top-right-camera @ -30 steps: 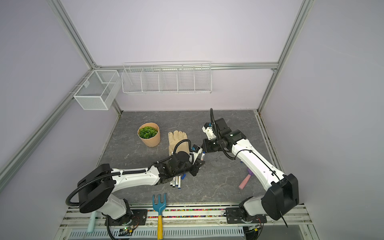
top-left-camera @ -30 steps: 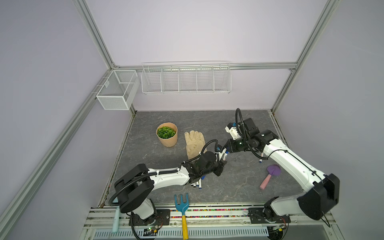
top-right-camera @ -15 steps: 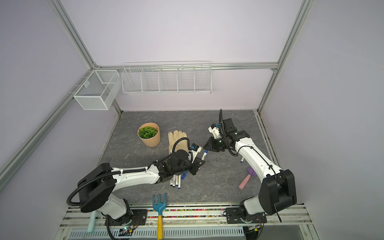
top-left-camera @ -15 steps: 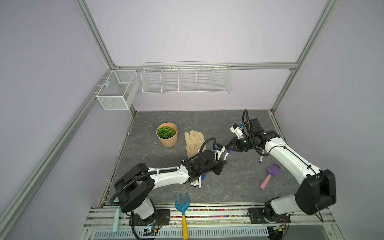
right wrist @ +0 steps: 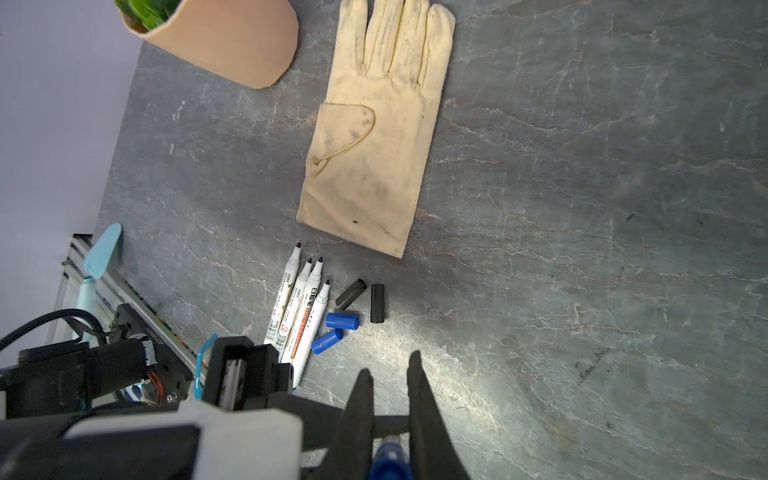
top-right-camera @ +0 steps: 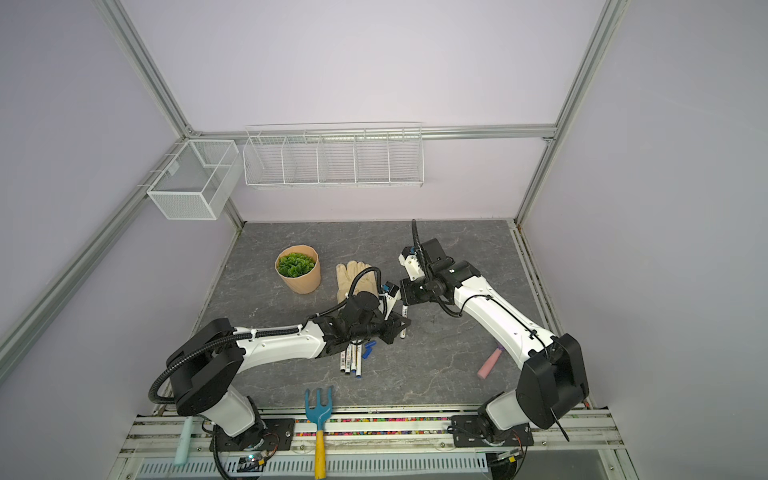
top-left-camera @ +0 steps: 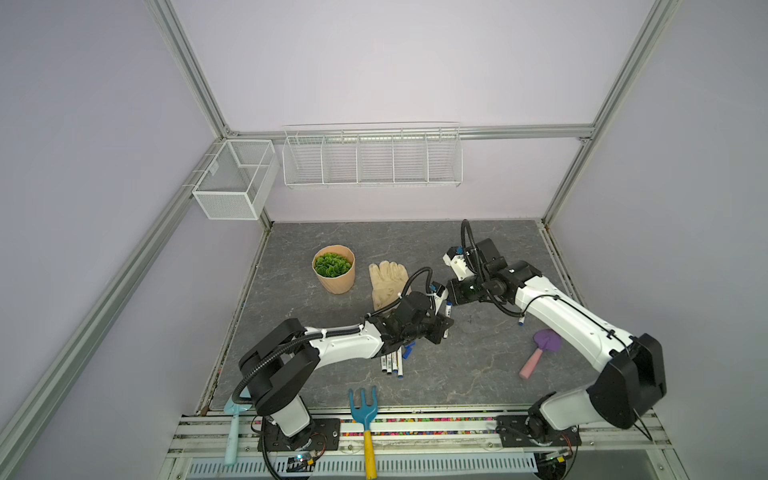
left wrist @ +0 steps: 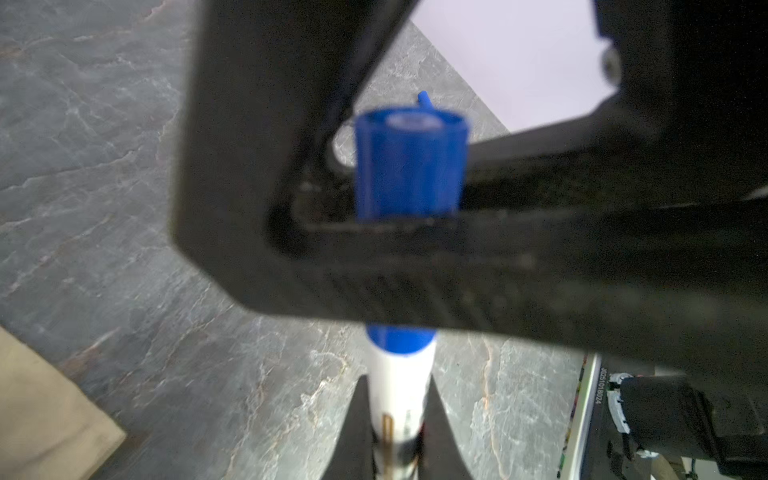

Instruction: Insert the pens into the pen caps

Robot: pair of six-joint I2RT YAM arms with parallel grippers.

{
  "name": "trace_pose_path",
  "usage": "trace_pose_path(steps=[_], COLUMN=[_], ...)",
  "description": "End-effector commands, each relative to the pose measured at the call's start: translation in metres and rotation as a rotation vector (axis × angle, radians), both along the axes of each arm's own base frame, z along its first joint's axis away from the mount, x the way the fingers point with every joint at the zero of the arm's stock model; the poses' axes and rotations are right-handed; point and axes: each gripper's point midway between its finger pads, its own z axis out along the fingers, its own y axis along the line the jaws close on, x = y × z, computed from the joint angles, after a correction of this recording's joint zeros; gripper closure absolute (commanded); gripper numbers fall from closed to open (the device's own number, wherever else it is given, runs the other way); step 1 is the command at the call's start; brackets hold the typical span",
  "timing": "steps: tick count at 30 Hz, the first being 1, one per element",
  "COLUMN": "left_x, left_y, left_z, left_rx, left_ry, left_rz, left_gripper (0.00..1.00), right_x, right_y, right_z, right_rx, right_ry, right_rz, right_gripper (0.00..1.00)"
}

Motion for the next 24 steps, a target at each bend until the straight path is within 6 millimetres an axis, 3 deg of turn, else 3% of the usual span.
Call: trace_pose_path(steps=[1, 4, 11, 19, 24], left_x=[0.049, 0.048, 0.060, 0.069, 0.069], left_y=[0.002, 0.005, 0.014, 0.028, 0.022], left_z=[0.240, 0.241, 0.251, 0.261, 0.246], left_rx=[-0.613, -0.613, -0.620, -0.628, -0.595], left_ry=[-0.446, -0.452, -0.472, -0.491, -0.454], left_rz=[0.160, 0.168, 0.195, 0.236, 0.220], left_gripper=[1.00, 1.00, 1.00, 1.00, 1.00], right_x=[-0.088, -0.089, -0.117, -0.089, -0.090], right_y=[-0.035, -0.033, -0.036, -0.067, -0.067], right_z=[-0.055, -0.053, -0.072, -0.066, -0.067], right_rx=[-0.058, -0.041, -0.207, -0.112, -0.106], right_ry=[0.489, 0.500, 0.504, 0.492, 0.497], right_rz=[-0.018, -0.009, 0.084, -0.131, -0.132], right_gripper=[0.93, 0.93, 0.93, 0.93, 0.93])
